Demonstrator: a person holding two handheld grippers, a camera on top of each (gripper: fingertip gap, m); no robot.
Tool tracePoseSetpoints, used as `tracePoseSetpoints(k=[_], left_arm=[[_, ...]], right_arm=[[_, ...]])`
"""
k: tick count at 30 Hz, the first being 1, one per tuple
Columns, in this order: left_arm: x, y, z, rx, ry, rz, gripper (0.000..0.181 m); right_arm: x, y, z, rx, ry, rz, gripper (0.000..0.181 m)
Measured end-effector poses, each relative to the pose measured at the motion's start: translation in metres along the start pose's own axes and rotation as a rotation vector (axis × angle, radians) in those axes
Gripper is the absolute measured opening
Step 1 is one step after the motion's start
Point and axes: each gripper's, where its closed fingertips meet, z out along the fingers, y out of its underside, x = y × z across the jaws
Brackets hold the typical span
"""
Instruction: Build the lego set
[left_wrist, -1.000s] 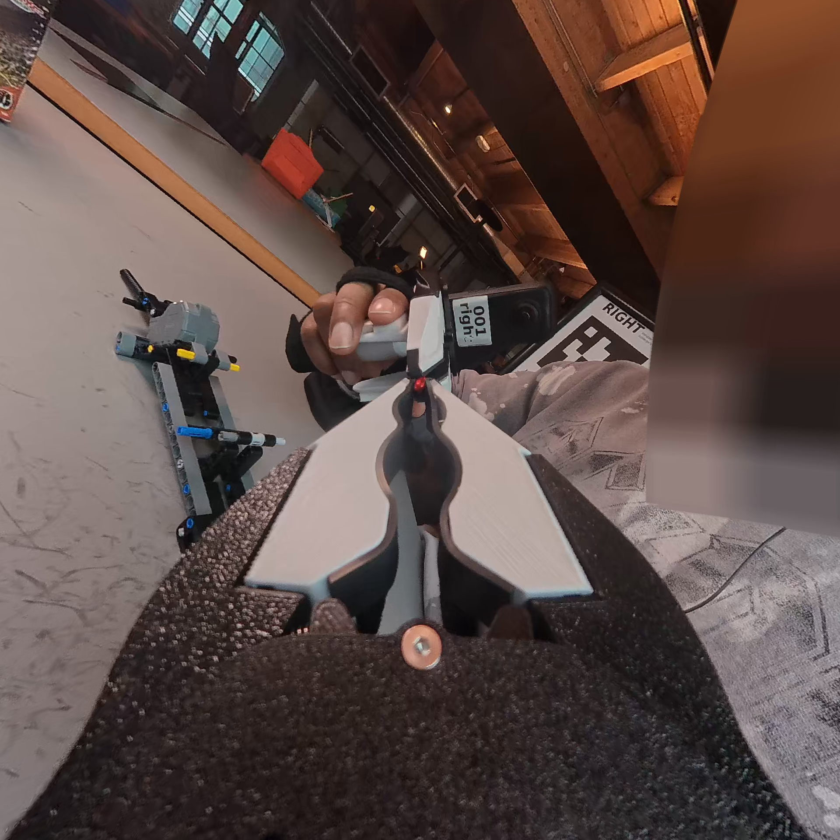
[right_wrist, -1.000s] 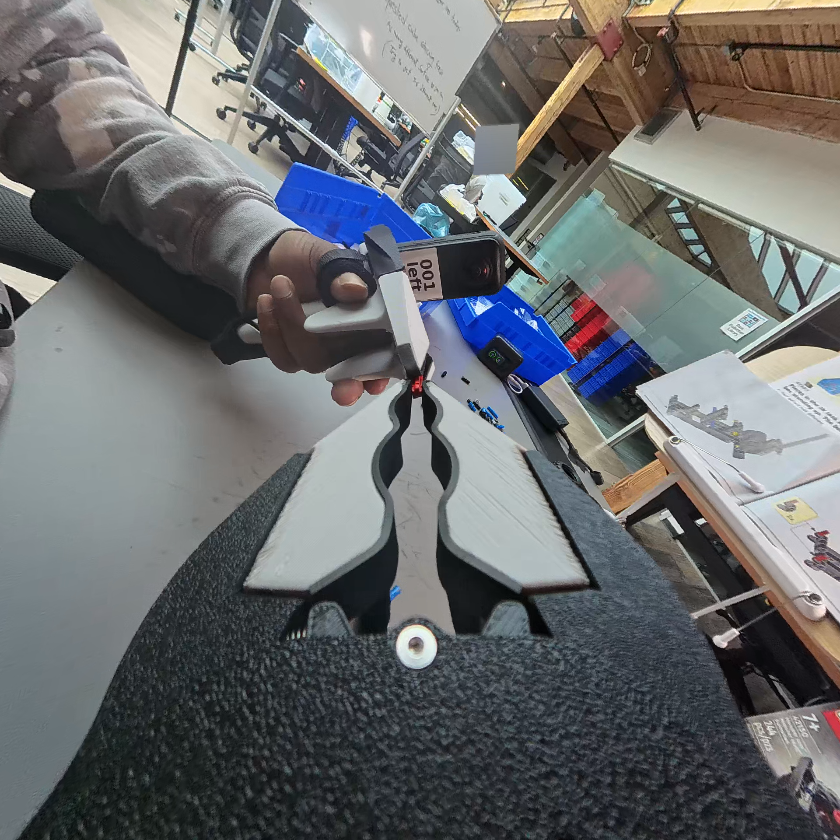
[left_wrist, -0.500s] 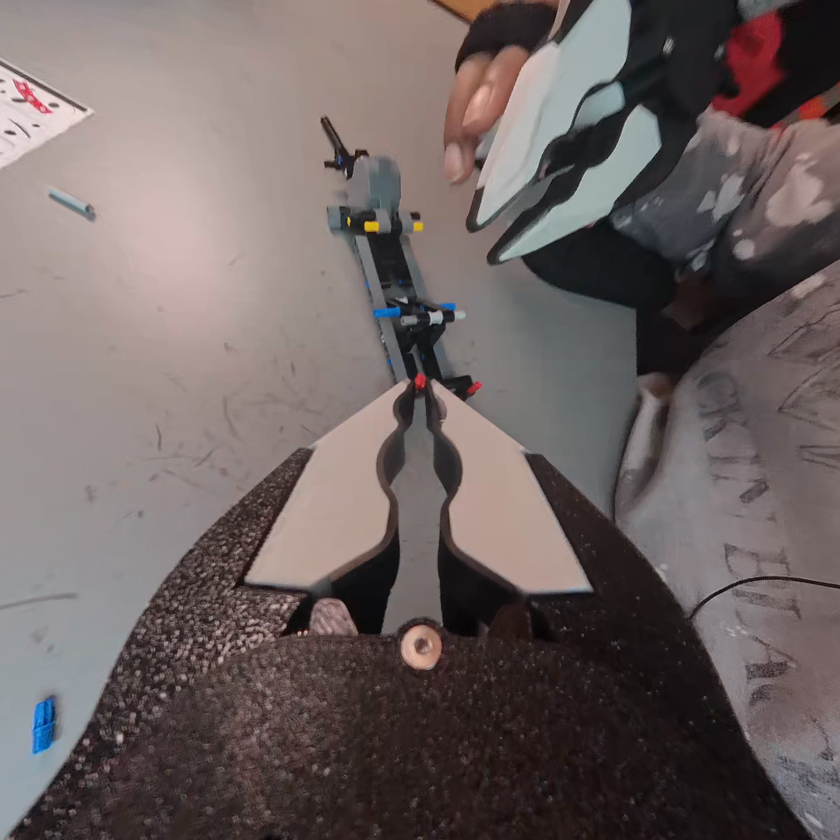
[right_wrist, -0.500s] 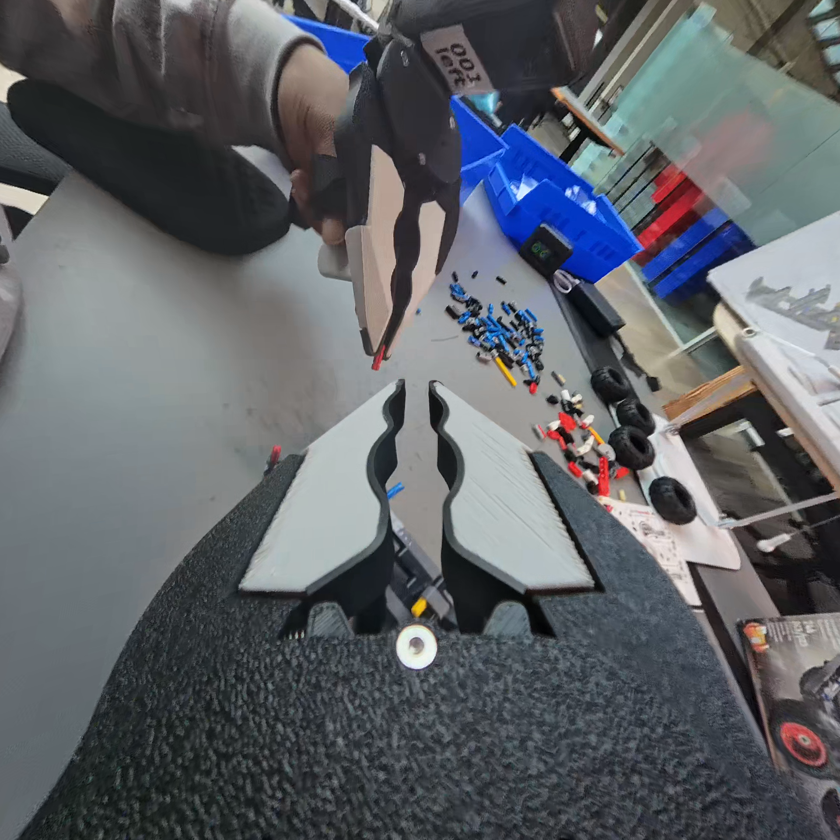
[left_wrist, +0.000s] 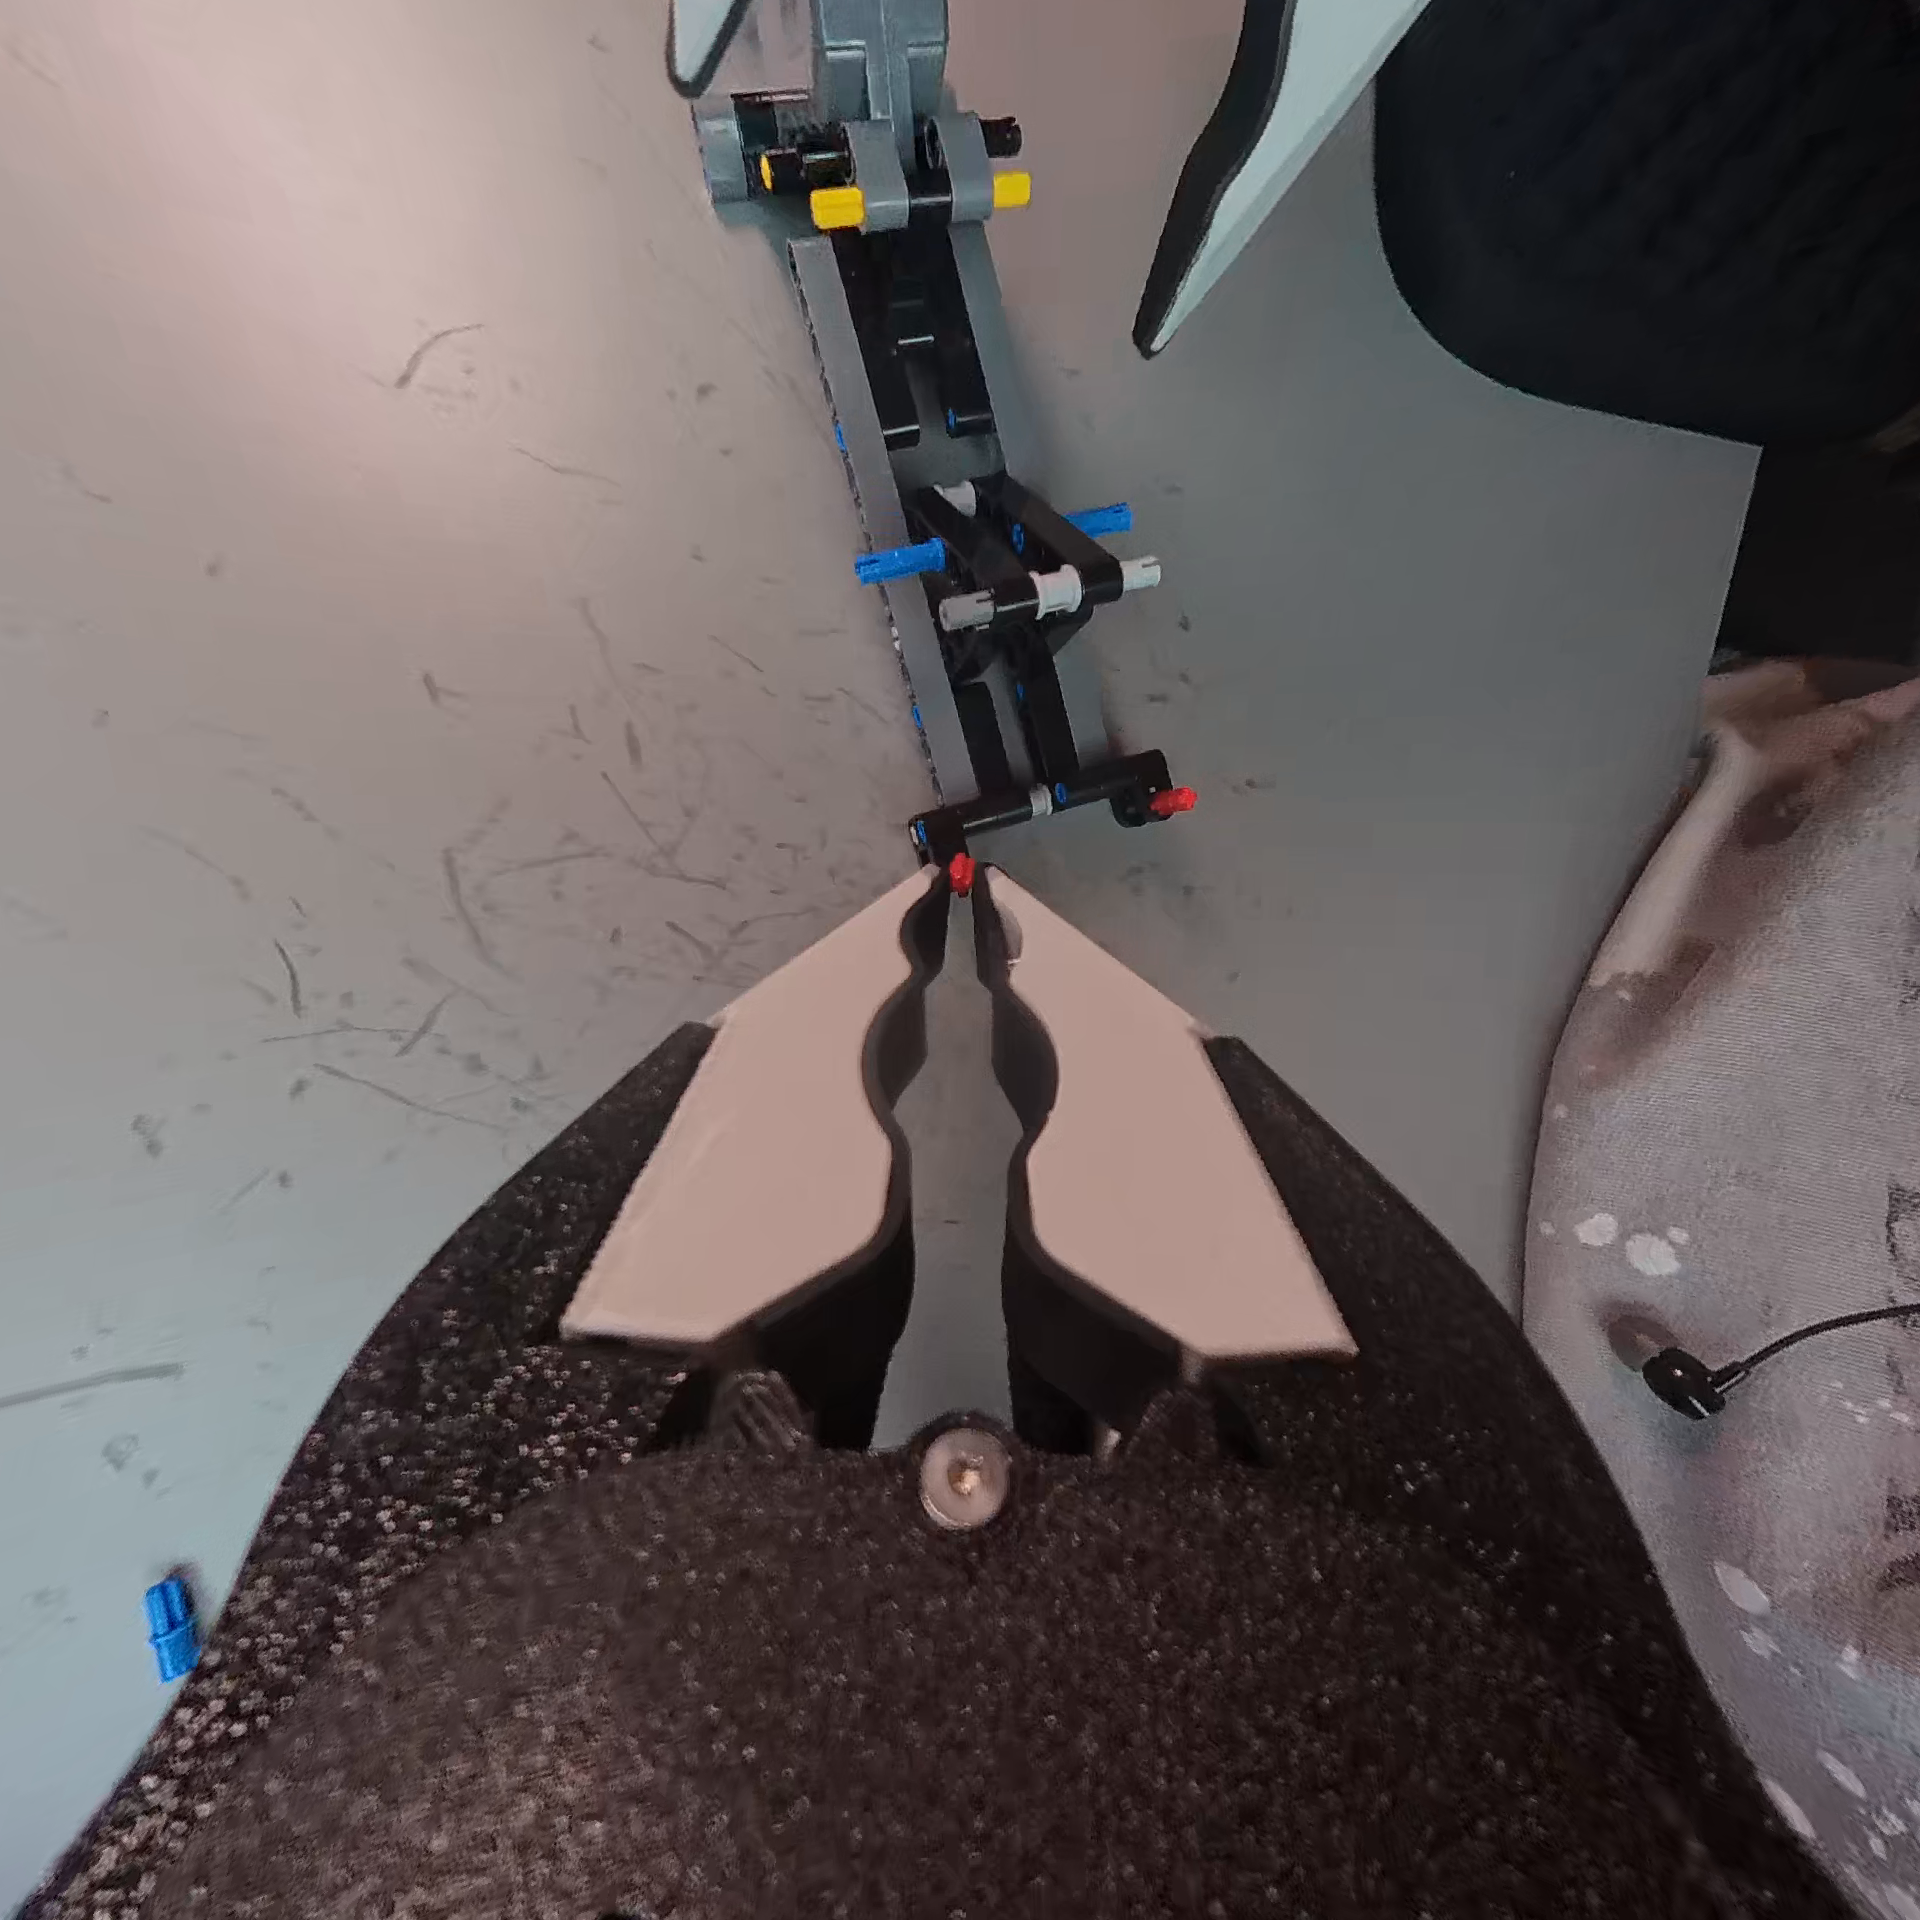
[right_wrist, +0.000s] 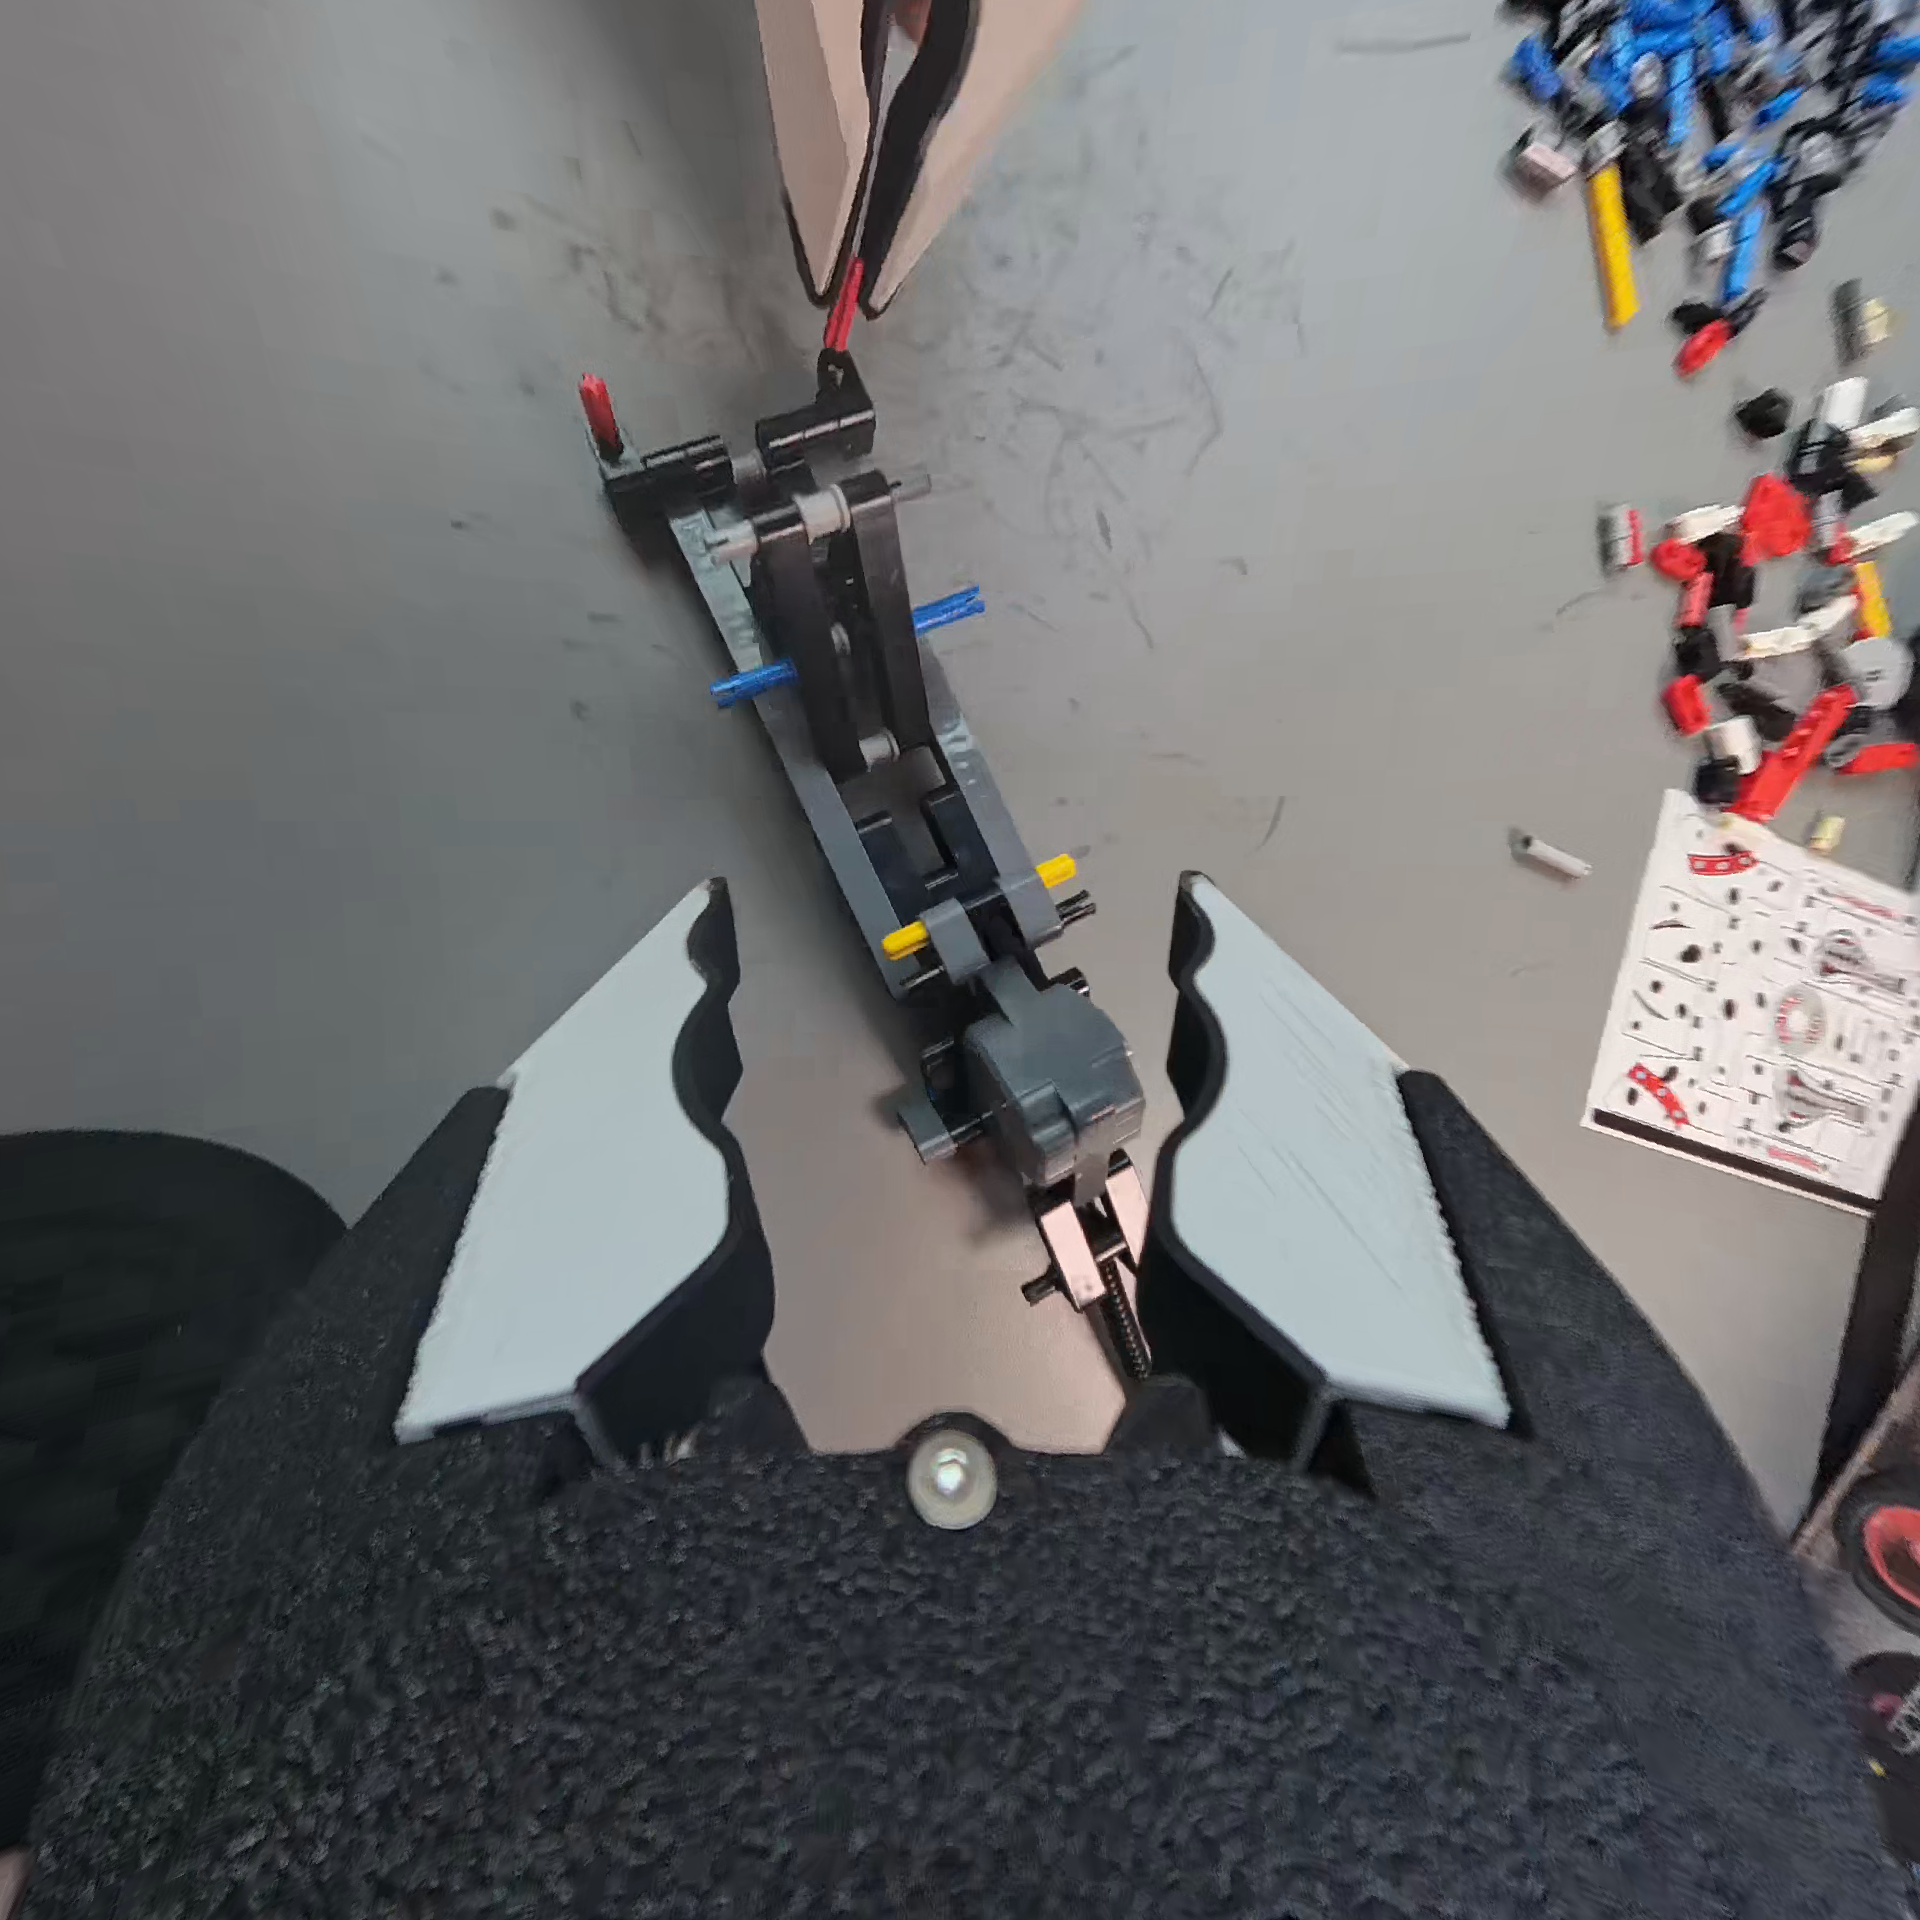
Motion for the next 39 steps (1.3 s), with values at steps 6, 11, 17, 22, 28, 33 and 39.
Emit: tracePoseSetpoints(k=[6,11,17,22,28,33,39], left_arm=[[-0.004,0.002,0.000,-0.031,-0.025,0.011,0.005],[-0.014,0.006,-0.007,-0.023,-0.048,0.033,0.005],[-0.021,0.008,-0.011,-0.073,-0.054,0.132,0.005],[-0.023,0.010,-0.011,-0.128,-0.075,0.181,0.005],[-0.026,0.004,-0.009,-0.173,-0.082,0.219,0.005],[-0.029,0.002,-0.004,-0.210,-0.089,0.235,0.005],[-0.029,0.003,-0.004,-0.250,-0.088,0.251,0.005]], right_arm=[[-0.007,0.022,0.026,-0.122,-0.142,0.110,0.046],[-0.033,0.007,0.025,-0.095,-0.006,0.274,0.047],[-0.043,0.001,0.025,-0.067,0.085,0.376,0.047],[-0.042,0.000,0.025,-0.041,0.107,0.397,0.047],[-0.042,-0.001,0.026,-0.023,0.099,0.393,0.047],[-0.042,-0.002,0.026,-0.009,0.095,0.395,0.047],[-0.043,-0.002,0.027,0.006,0.088,0.400,0.046]])
